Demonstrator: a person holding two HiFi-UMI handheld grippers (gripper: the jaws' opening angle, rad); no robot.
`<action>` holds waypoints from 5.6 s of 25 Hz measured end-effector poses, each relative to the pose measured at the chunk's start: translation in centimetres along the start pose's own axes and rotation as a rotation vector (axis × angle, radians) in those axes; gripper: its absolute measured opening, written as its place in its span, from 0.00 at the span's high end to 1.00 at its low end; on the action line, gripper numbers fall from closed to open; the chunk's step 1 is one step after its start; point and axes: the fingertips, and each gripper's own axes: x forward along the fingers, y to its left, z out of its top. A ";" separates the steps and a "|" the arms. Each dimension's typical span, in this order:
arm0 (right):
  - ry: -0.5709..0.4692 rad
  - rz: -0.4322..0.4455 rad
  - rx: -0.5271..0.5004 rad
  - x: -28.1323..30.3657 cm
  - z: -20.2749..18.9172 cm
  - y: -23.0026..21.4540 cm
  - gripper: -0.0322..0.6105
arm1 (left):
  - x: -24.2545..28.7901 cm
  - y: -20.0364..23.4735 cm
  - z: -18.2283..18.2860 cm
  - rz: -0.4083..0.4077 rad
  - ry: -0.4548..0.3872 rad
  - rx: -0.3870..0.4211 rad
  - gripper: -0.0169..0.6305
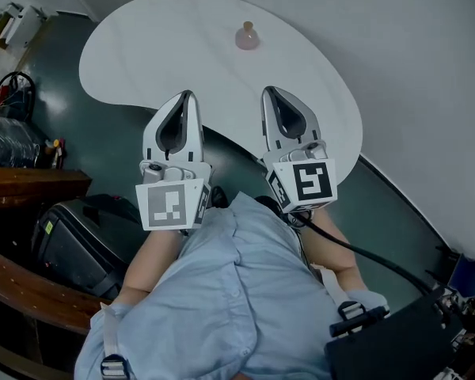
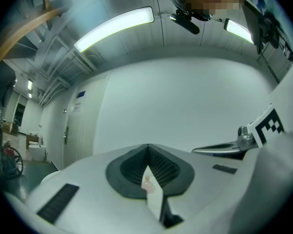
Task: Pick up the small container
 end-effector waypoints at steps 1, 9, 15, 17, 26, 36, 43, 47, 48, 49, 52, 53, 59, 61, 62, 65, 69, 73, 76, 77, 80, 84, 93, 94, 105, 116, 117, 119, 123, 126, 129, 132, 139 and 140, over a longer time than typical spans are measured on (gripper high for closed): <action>0.001 -0.011 -0.002 0.3 0.0 0.0 0.95 | 0.3 0.2 -0.1 -0.012 -0.003 -0.004 0.98; 0.028 -0.063 -0.019 1.2 -0.5 -0.8 0.95 | 1.7 0.4 -1.7 -0.069 0.023 -0.047 0.98; 0.042 -0.092 0.002 2.4 -0.9 -2.7 0.95 | 4.5 0.1 -2.0 -0.092 0.036 -0.047 0.98; 0.048 -0.094 0.013 2.9 -0.9 -3.4 0.95 | 5.6 -0.2 -1.7 -0.100 0.037 -0.040 0.98; 0.052 -0.088 0.024 5.2 -1.1 -6.8 0.95 | 9.5 -1.7 -2.0 -0.090 0.092 -0.073 0.98; 0.012 -0.080 0.066 7.2 -0.9 -9.7 0.95 | 11.8 -2.5 -1.7 -0.109 0.094 0.051 0.98; 0.015 -0.064 0.094 8.1 -1.5 -9.7 0.95 | 12.4 -2.2 -2.3 -0.096 0.133 -0.005 0.98; 0.018 -0.054 0.121 9.0 -2.3 -9.9 0.95 | 13.3 -1.9 -3.2 -0.127 0.121 0.030 0.98; 0.021 -0.057 0.123 9.2 -2.5 -10.0 0.95 | 13.6 -1.9 -3.5 -0.138 0.121 0.033 0.98; 0.026 -0.062 0.122 9.3 -2.6 -9.9 0.95 | 13.9 -2.0 -3.6 -0.149 0.121 0.031 0.98; 0.044 -0.076 0.108 9.6 -2.9 -9.8 0.95 | 14.6 -1.7 -3.8 -0.174 0.119 0.002 0.98; 0.049 -0.079 0.100 9.9 -2.9 -9.8 0.95 | 14.9 -1.5 -3.8 -0.181 0.121 -0.009 0.98; 0.087 -0.098 0.092 12.2 -3.5 -9.9 0.94 | 16.4 -0.5 -5.1 -0.209 0.156 -0.070 0.98; 0.096 -0.103 0.089 13.0 -3.8 -9.9 0.94 | 16.8 -0.5 -5.7 -0.210 0.183 -0.121 0.98; 0.103 -0.106 0.088 13.2 -4.0 -9.9 0.94 | 16.8 -0.5 -6.0 -0.214 0.192 -0.137 0.98; 0.124 -0.113 0.084 13.9 -4.7 -10.0 0.94 | 17.1 -0.5 -6.6 -0.229 0.208 -0.162 0.98; 0.156 -0.109 0.084 15.0 -6.0 -10.3 0.83 | 17.7 0.0 -7.6 -0.232 0.236 -0.183 0.98; 0.193 -0.109 0.085 16.0 -7.7 -10.5 0.69 | 18.2 0.7 -8.9 -0.225 0.275 -0.206 0.98; 0.219 -0.123 0.099 16.3 -9.1 -10.6 0.62 | 18.1 1.1 -9.5 -0.250 0.273 -0.170 0.98; 0.228 -0.125 0.102 16.4 -9.5 -10.6 0.60 | 18.0 1.2 -9.7 -0.259 0.270 -0.156 0.98; 0.258 -0.128 0.080 16.9 -10.6 -10.4 0.56 | 17.8 1.6 -10.6 -0.251 0.307 -0.189 0.98; 0.292 -0.139 0.036 17.2 -12.0 -10.4 0.56 | 17.8 1.8 -11.6 -0.239 0.368 -0.227 0.98; 0.248 -0.186 0.075 18.8 -13.4 -11.2 0.56 | 19.2 3.1 -12.9 -0.246 0.374 -0.180 0.98; 0.252 -0.187 0.074 18.8 -13.5 -11.2 0.56 | 19.2 3.2 -12.9 -0.245 0.377 -0.181 0.98; 0.273 -0.192 0.069 18.5 -14.3 -11.3 0.59 | 19.2 3.9 -13.2 -0.211 0.399 -0.179 0.98; 0.267 -0.187 0.018 18.8 -14.5 -10.9 0.69 | 19.0 3.8 -13.2 -0.209 0.401 -0.182 0.98; 0.267 -0.182 0.013 19.0 -14.6 -10.7 0.71 | 19.0 3.9 -13.3 -0.208 0.402 -0.183 0.98; 0.266 -0.181 0.018 19.2 -14.7 -10.5 0.75 | 19.0 4.1 -13.3 -0.208 0.403 -0.184 0.98; 0.263 -0.194 0.046 19.0 -14.4 -10.5 0.76 | 18.7 4.0 -13.0 -0.211 0.400 -0.184 0.98; 0.264 -0.193 0.046 19.0 -14.5 -10.5 0.77 | 18.7 3.9 -13.1 -0.211 0.400 -0.185 0.98; 0.264 -0.192 0.037 19.0 -14.5 -10.6 0.77 | 18.7 3.9 -12.9 -0.209 0.396 -0.185 0.98; 0.262 -0.190 0.031 19.0 -14.6 -10.7 0.78 | 18.7 4.1 -12.9 -0.205 0.391 -0.185 0.98; 0.336 -0.166 0.017 19.1 -16.3 -10.6 0.78 | 18.6 4.6 -12.6 -0.192 0.374 -0.183 0.98; 0.360 -0.166 0.017 18.9 -16.8 -10.6 0.78 | 18.6 4.7 -12.6 -0.190 0.370 -0.182 0.98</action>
